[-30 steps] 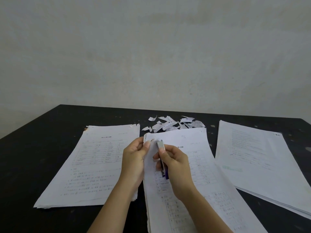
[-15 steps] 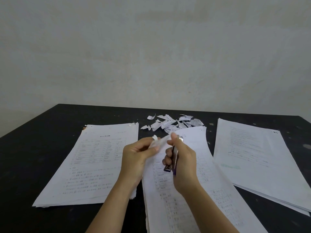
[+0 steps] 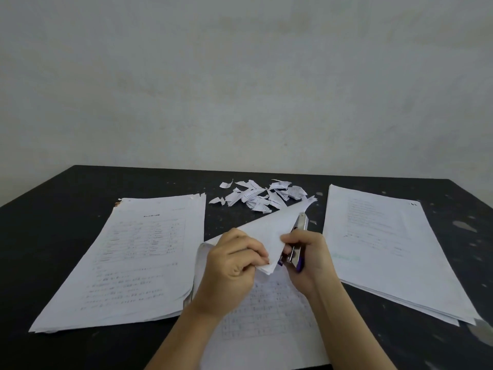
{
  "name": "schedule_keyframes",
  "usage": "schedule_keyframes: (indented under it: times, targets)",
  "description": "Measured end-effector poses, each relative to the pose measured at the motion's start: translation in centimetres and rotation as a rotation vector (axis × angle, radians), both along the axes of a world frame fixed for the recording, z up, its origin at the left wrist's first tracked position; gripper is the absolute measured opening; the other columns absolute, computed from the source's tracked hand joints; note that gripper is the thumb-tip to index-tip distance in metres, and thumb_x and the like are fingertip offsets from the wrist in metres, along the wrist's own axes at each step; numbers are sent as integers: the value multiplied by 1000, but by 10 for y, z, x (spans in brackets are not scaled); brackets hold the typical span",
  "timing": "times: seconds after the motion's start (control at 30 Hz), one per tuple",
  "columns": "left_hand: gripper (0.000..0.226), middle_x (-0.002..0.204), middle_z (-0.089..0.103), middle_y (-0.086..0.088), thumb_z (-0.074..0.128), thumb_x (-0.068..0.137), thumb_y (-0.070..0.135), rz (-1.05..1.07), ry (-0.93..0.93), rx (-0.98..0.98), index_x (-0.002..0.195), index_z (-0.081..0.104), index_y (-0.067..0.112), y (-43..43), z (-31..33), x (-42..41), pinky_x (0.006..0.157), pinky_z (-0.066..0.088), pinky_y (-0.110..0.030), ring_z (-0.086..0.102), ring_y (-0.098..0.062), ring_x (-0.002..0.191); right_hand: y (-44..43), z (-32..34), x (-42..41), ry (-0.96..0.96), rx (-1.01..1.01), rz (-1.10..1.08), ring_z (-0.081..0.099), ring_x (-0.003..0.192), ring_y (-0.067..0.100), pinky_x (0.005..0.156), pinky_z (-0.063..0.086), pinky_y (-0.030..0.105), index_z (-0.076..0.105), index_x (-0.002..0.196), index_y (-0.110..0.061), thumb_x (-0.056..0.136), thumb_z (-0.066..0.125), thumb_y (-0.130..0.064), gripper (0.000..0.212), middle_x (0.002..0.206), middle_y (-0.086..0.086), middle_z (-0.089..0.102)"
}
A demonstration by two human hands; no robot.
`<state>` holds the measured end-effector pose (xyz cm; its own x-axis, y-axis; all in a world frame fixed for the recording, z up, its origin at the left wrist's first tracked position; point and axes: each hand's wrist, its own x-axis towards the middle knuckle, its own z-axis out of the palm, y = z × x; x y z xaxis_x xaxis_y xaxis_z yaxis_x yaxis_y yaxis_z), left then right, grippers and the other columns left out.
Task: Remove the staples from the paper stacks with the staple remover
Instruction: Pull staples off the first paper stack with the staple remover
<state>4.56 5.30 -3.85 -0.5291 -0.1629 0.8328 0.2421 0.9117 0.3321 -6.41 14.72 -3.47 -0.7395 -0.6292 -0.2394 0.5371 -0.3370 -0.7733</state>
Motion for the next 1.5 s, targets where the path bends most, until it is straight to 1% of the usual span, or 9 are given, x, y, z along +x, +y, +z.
schedule_keyframes:
  times: [0.23,0.37,0.47,0.67,0.77,0.83,1.03,1.27,1.5]
  targets:
    - [33,71,68,-4,57,50,-31,-16,-17,79,60,66,0,-6,-7,-1,72,38,-4,54,-7,79,-3,-1,1,26,-12,-5,34,40,15,42,33,25,41,53,-11,51,56,1,19,45,3,38]
    - [36,90,65,16,61,77,-14,25,-56,372,84,64,22,-4,-5,0,78,45,-7,60,3,91,-6,1,6,37,-33,21,44,41,14,45,42,27,59,73,-2,77,52,-9,10,55,8,56]
    - [28,78,65,17,59,89,8,128,-15,615,88,57,36,-8,0,0,61,42,-3,59,8,75,-13,1,14,48,17,82,49,47,17,51,43,30,62,88,2,85,47,-14,22,60,10,60]
    - [15,92,68,19,56,92,24,214,76,1036,94,58,39,-31,7,7,64,48,-7,64,1,92,-27,-5,39,573,163,216,62,69,14,69,55,29,62,105,-24,97,45,-32,20,79,1,66]
    - [14,94,73,8,56,91,21,116,60,1205,99,64,30,-35,7,7,79,56,-32,68,-12,92,-30,-2,47,698,198,258,56,60,12,59,47,21,62,90,-15,98,45,-31,25,76,-2,61]
    - [15,96,73,4,55,92,21,81,30,1228,99,68,26,-34,8,7,86,54,-43,68,-18,96,-32,0,50,704,180,247,56,55,12,53,47,21,62,88,-12,97,48,-27,22,74,-1,65]
    - [21,81,73,-3,55,93,17,-39,33,1238,83,73,21,-30,10,6,63,53,-32,66,-15,72,-35,-1,51,631,115,128,57,55,13,55,49,23,62,101,-7,91,58,-17,15,79,11,70]
    - [23,72,68,-1,54,93,16,-35,44,1214,76,68,21,-30,7,4,63,50,-41,61,-19,67,-37,-3,52,596,63,70,53,54,14,53,48,24,61,98,-2,91,57,-12,12,72,8,66]
    - [21,70,67,7,51,92,7,47,54,1039,77,62,17,-32,4,3,57,47,-15,59,-4,64,-39,-3,52,590,35,26,50,49,13,49,44,21,62,94,-1,89,59,-6,8,64,5,65]
